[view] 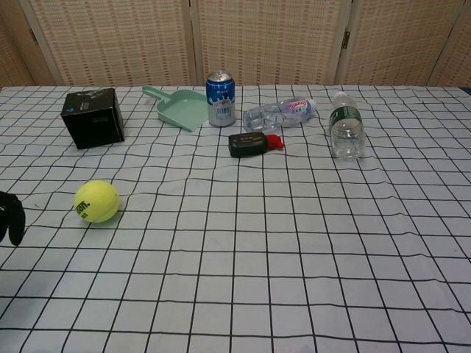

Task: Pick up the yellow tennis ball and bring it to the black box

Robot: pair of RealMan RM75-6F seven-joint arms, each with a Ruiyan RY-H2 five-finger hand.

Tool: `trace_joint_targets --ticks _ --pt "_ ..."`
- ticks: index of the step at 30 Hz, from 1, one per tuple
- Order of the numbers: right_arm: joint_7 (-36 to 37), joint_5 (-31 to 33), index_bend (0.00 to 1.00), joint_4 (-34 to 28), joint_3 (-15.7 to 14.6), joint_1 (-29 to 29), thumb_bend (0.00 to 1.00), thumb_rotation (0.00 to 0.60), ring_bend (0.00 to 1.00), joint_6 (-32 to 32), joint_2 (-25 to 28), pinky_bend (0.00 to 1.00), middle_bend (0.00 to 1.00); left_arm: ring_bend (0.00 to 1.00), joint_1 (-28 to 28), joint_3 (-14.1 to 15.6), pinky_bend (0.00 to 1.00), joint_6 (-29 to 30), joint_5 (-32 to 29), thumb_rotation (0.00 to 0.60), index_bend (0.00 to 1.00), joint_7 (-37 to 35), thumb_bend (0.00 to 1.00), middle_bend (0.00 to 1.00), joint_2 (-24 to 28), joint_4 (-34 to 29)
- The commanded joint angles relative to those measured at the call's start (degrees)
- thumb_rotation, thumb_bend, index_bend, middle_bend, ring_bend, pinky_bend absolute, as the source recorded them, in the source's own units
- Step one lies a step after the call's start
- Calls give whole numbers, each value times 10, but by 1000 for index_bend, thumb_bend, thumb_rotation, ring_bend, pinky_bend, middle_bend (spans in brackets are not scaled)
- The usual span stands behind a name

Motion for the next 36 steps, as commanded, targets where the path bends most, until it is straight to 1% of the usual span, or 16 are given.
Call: trace_joint_targets --ticks 1,5,7,10,13,16,19,22,27,36 --pt "1 1 34 1 0 0 107 600 0 -1 1 0 0 636 4 3 904 -6 16 600 555 -50 736 676 -40 2" --pt "3 4 34 1 1 1 107 600 0 -4 2 0 0 637 6 5 905 -3 36 600 556 -99 737 677 -70 5" --pt "4 4 34 0 1 1 107 600 0 -4 3 0 0 637 8 4 906 4 50 600 558 -125 736 678 -89 15" --pt "7 -1 34 -2 -1 1 107 600 0 -3 5 0 0 637 9 -5 907 11 56 600 562 -152 736 677 -127 57" --pt "7 -5 34 -2 -2 1 107 600 0 -2 5 0 0 637 4 -14 908 6 52 600 563 -183 737 673 -160 110" --pt "8 -7 34 -3 -3 0 107 600 0 -1 6 0 0 637 0 -22 909 2 50 600 563 -211 737 673 -187 156" --pt "7 -6 34 -1 -3 1 107 600 0 -2 5 0 0 637 -5 -32 910 -2 43 600 562 -235 737 671 -207 188" --pt "3 -6 34 0 -4 2 107 600 0 -4 5 0 0 637 -10 -44 910 0 42 600 561 -249 736 665 -225 219" --pt "0 -3 34 1 -4 3 107 600 0 -8 3 0 0 637 -23 -60 911 -11 30 600 557 -251 737 662 -247 255" --pt "0 -1 34 3 -2 4 107 600 0 -8 2 0 0 637 -40 -77 910 -25 12 600 557 -253 736 660 -274 318"
